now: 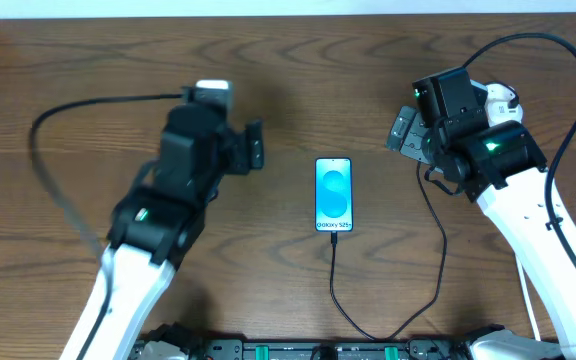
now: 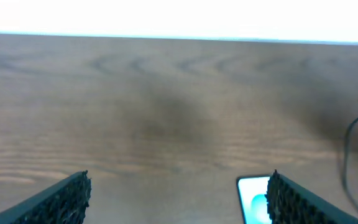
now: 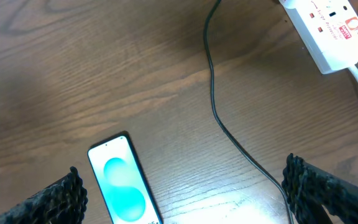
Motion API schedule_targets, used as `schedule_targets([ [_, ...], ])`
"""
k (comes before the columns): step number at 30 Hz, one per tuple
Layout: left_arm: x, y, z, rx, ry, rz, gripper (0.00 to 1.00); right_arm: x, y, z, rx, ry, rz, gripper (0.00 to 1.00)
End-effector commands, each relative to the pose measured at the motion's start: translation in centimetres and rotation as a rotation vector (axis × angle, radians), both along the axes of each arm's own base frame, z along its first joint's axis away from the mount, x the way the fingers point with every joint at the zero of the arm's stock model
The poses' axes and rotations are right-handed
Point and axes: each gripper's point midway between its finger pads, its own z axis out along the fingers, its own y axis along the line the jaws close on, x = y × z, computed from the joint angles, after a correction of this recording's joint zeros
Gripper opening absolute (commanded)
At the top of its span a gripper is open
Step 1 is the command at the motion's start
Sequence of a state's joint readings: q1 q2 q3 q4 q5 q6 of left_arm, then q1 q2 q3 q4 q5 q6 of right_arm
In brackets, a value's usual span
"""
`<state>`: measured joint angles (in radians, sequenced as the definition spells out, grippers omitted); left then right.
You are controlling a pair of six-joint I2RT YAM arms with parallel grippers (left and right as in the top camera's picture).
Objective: Plug charger to phone and switch on socket
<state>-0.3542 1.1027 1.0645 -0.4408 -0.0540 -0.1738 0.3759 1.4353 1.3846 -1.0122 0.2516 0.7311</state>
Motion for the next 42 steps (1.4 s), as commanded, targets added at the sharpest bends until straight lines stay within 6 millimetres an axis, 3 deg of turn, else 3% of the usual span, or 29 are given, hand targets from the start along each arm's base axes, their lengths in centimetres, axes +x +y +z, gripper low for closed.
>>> schedule_targets([
  [1,-1.1,1.0,2.1,0.017,-0.06,0.011,0.9,0.2,-0.4,0.0,-0.01,-0.004,-0.024,0.99],
  [6,-2.3,1.4,3.7,0.0,-0.105,0.012,0.9,0.2,-0.4,0.0,-0.011,-0.003,-0.023,0.99],
  [12,-2.2,1.4,3.6,0.001,-0.103,0.011,0.91,-0.4,0.4,-0.4,0.026,0.028,0.008,0.99],
  [16,-2.1,1.3,3.3,0.004,-0.094,0.011,0.9,0.3,2.7,0.2,0.024,0.002,0.258,0.99],
  [19,-1.9,1.3,3.1,0.007,-0.086,0.011,0.91,0.3,3.2,0.6,0.066,0.004,0.313,0.99],
  [22,-1.7,1.2,2.8,0.011,-0.077,0.011,0.91,0.6,3.3,1.9,0.154,-0.006,0.367,0.99],
  [25,-1.6,1.1,2.5,0.014,-0.068,0.011,0.91,0.6,2.9,4.5,0.244,-0.045,0.503,0.99],
  [27,-1.5,1.1,2.3,0.016,-0.062,0.011,0.9,0.5,1.0,6.0,0.267,-0.053,0.509,0.99],
  [30,-1.4,1.1,1.9,0.02,-0.051,0.01,0.91,0.4,-3.8,7.7,0.235,-0.045,0.44,0.99],
  [33,-1.2,1.0,1.6,0.024,-0.041,0.01,0.91,0.0,-8.8,8.8,0.191,-0.028,0.372,0.99],
  [35,-1.2,1.0,1.4,0.027,-0.034,0.01,0.91,-0.2,-11.1,9.0,0.175,-0.015,0.34,0.99],
  [39,-1.2,1.0,0.9,0.034,-0.016,0.01,0.91,-0.8,-14.9,8.4,0.166,0.007,0.268,0.99],
  [42,-1.3,1.0,0.7,0.037,-0.007,0.01,0.91,-1.2,-16.2,8.2,0.165,0.013,0.238,0.99],
])
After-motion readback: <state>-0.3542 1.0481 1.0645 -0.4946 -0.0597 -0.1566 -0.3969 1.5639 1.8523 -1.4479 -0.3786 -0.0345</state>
